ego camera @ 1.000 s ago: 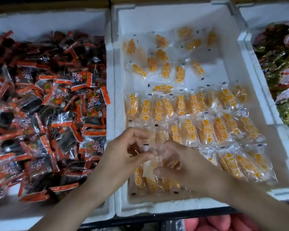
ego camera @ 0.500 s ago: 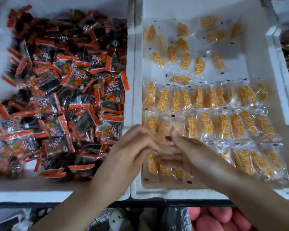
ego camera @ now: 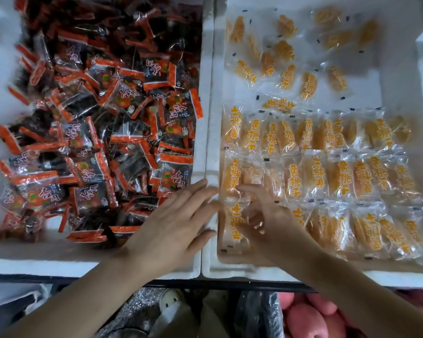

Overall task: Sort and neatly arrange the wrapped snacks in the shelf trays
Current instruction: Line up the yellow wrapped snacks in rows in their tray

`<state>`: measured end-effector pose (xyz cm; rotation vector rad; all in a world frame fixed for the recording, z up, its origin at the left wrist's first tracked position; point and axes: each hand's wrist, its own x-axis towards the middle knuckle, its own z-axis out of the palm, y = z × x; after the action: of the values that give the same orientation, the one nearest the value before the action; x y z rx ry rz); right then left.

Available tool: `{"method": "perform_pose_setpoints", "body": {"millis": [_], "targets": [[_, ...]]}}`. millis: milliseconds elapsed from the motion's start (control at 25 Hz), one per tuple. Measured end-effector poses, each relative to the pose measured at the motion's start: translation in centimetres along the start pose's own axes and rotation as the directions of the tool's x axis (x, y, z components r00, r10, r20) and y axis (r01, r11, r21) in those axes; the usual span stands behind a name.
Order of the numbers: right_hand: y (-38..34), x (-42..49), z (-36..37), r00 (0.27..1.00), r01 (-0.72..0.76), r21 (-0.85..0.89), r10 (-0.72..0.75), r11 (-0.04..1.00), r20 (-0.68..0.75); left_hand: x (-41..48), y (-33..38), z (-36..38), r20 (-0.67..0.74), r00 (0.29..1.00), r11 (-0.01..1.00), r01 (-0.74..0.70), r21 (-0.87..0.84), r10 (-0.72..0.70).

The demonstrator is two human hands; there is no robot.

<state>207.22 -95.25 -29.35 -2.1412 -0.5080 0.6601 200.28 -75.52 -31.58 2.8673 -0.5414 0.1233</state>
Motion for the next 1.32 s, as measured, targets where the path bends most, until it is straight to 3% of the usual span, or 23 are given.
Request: {"method": "perform_pose_setpoints", "body": {"millis": [120,240,320,440,560,720,800,880,960,1040,1160,1320], "targets": [[0.1,-0.3,0.7,0.997,0.078,-0.269,-0.075,0.96,0.023,0.1,-0.5,0.1,-0.024,1.0,1.0,-0.019,-0.002,0.018],[1.0,0.3,0.3,0.943,0.259,-0.663,-0.331,0.702,0.017,0.0,-0.8,0.2,-0.022,0.999,0.999,-0.046,-0.005,0.046],[1.4,0.7,0.2,0.908,0.316,-0.755,-0.414,0.574,0.065,0.2,-1.1,0.1,-0.012,0.998,0.998,-0.064,0.005,0.064],[2.1,1.0,0.0,0.883,0.391,-0.76,-0.443,0.519,0.152,0.9,-1.5,-0.5,0.008,0.993,0.992,-0.116,0.039,0.116],[2.2,1.5,-1.4,0.855,0.439,-0.705,-0.499,0.556,0.139,2.6,-2.2,-1.5,0.022,0.987,0.986,-0.158,0.054,0.157],[2.5,6.0,-7.2,0.806,0.35,-0.708,-0.582,0.613,-0.106,9.1,-3.6,-2.7,-0.018,0.983,0.976,-0.18,0.122,0.184],[3.4,9.7,-10.8,0.824,0.208,-0.715,-0.514,0.667,-0.24,13.8,-4.3,-2.4,-0.054,0.983,0.975,-0.164,0.152,0.174],[4.5,13.5,-13.9,0.869,0.031,-0.671,-0.352,0.74,-0.348,18.4,-4.8,-1.7,-0.062,0.994,0.988,-0.086,0.131,0.095],[5.2,16.7,-16.2,0.907,-0.119,-0.589,-0.153,0.799,-0.391,22.6,-5.5,-0.5,-0.01,0.995,0.992,0.102,0.078,-0.102],[5.6,19.1,-17.4,0.919,-0.222,-0.517,0.001,0.826,-0.393,25.9,-6.8,0.8,0.072,0.944,0.947,0.318,0.049,-0.321],[6.3,21.5,-17.4,0.94,-0.21,-0.53,0.021,0.822,-0.34,28.2,-8.7,2.6,0.16,0.867,0.882,0.461,0.099,-0.471],[6.9,22.7,-17.5,0.938,-0.172,-0.451,0.005,0.876,-0.347,28.9,-9.1,2.6,0.048,0.92,0.88,0.357,0.312,-0.39]]}}
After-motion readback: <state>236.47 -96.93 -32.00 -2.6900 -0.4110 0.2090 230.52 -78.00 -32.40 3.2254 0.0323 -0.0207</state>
